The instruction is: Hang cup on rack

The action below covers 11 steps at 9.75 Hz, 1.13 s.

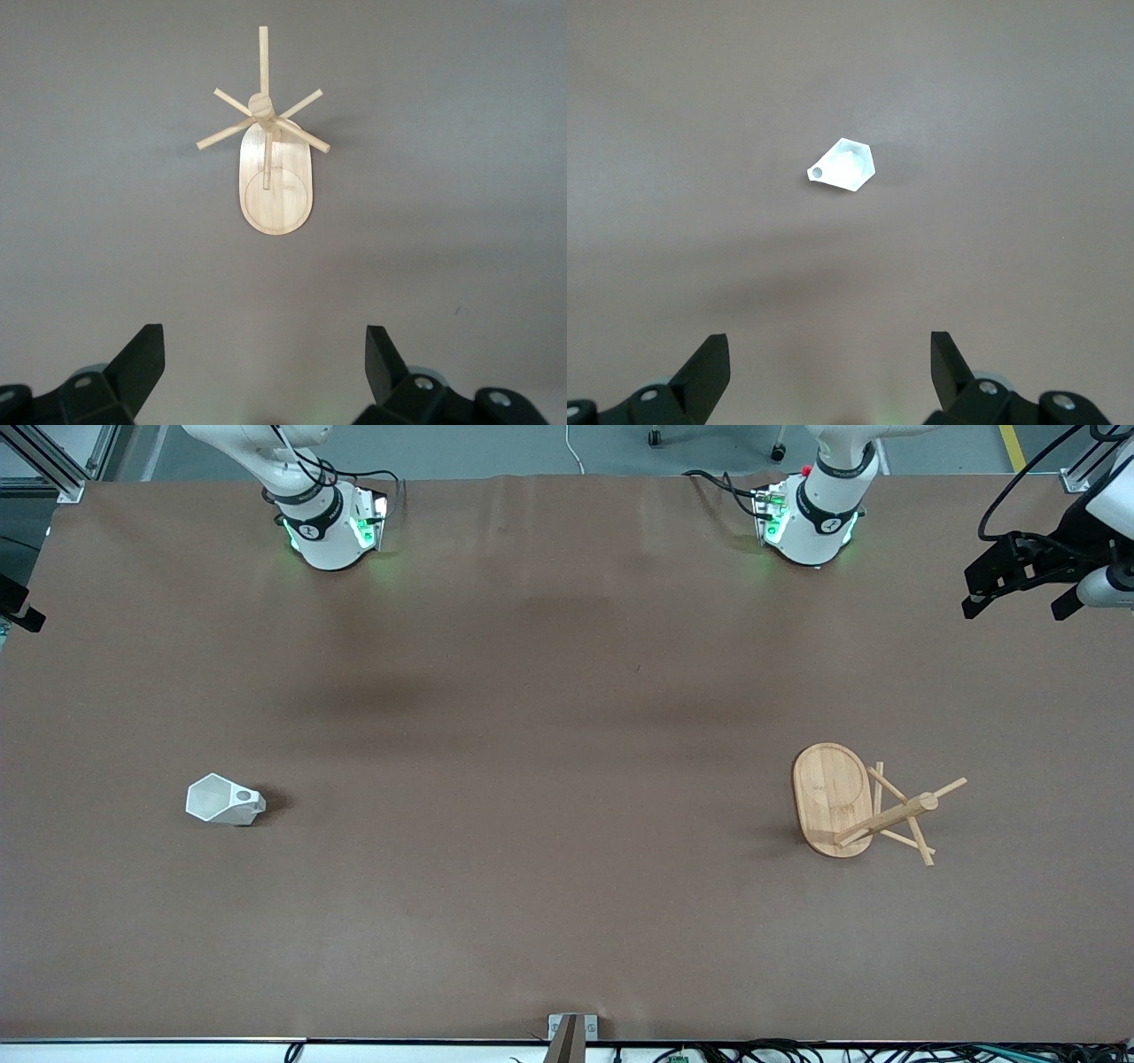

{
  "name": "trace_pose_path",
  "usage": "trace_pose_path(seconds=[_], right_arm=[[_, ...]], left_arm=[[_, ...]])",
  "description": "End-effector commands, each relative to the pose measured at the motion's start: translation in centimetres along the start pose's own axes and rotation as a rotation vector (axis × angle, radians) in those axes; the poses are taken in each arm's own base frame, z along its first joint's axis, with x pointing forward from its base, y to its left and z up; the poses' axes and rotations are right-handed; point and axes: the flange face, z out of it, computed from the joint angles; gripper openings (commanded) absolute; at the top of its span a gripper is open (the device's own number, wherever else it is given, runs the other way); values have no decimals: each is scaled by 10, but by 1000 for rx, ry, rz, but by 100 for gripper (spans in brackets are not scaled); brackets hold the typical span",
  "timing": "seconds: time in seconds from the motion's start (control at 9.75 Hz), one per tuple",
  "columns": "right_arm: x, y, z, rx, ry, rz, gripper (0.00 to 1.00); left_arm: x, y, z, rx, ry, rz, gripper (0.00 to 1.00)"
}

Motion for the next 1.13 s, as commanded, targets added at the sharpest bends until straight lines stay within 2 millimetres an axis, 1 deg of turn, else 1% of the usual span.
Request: trace_pose_path(seconds=[0.0,0.21,0.41,0.51,0.62,0.72,0.82,0.92,1.03], right_arm=[[0,-2,-2,-8,-3,9,100],[0,-1,-1,-8,-6,11,100],[0,-1,-1,-8,-9,9,100],[2,0,7,-8,-21,9,100],[12,-1,24,-9,-24,6,100],[27,-1,49,-12,-47,4,100],[47,1,85,-6,-87,10,100],[65,0,112,-10,-87,7,100],[80,6,153,-12,-85,-7,100]], left_arm=[[3,5,15,5,-46,20,100],[4,-4,14,5,-45,9,100],[5,-9,15,1,-46,5,100],[4,-10,13,3,-43,6,100],[4,-11,14,3,-43,2,100],[5,-11,14,4,-42,1,100],[5,-11,15,3,-43,0,100],[5,-12,14,3,-42,0,100],[5,-12,14,4,-42,0,100]])
